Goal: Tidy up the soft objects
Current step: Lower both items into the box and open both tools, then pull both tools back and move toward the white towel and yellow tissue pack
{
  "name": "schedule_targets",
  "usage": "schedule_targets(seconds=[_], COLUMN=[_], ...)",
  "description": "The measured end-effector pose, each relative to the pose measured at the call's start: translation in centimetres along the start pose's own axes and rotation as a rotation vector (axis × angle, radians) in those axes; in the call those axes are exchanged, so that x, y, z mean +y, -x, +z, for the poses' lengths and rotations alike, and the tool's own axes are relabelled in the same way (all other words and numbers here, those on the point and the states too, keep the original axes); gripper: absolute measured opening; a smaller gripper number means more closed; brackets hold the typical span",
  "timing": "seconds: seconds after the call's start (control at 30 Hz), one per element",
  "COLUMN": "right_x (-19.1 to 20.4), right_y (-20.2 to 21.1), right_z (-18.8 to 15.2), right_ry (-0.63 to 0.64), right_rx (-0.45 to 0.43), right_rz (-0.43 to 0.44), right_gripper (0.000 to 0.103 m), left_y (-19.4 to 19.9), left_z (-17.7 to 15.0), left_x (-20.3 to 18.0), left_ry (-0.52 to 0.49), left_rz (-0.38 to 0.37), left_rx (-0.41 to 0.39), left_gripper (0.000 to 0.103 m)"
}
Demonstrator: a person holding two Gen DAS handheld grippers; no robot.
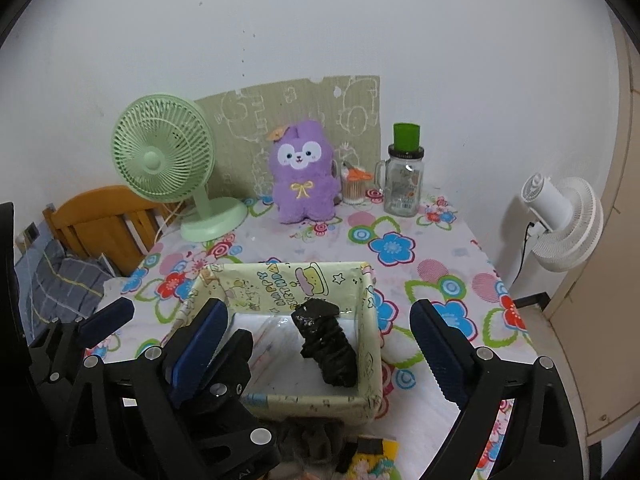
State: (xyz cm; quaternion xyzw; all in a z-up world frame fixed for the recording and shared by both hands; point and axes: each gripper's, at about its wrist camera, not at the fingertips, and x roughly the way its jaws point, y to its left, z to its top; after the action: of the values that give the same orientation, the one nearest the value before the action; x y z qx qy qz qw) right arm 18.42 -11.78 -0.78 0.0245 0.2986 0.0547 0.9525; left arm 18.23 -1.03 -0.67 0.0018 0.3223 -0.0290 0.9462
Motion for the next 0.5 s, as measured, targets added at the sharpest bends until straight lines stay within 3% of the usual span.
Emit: schedule_targets(seconds=[0.5], right_x=[0.3], right_y=[6.1], right_z=[-1.8], right_ry=[0.013], right_rx=[-0.064], right_rz=[0.007], right_gripper=[0.098], left_y=[5.6], left_z=[-2.0], left_x=[-0.6], left_ry=[0.016], left_rz=[-0.004], left_rx=[-0.059], left_gripper=[0.103])
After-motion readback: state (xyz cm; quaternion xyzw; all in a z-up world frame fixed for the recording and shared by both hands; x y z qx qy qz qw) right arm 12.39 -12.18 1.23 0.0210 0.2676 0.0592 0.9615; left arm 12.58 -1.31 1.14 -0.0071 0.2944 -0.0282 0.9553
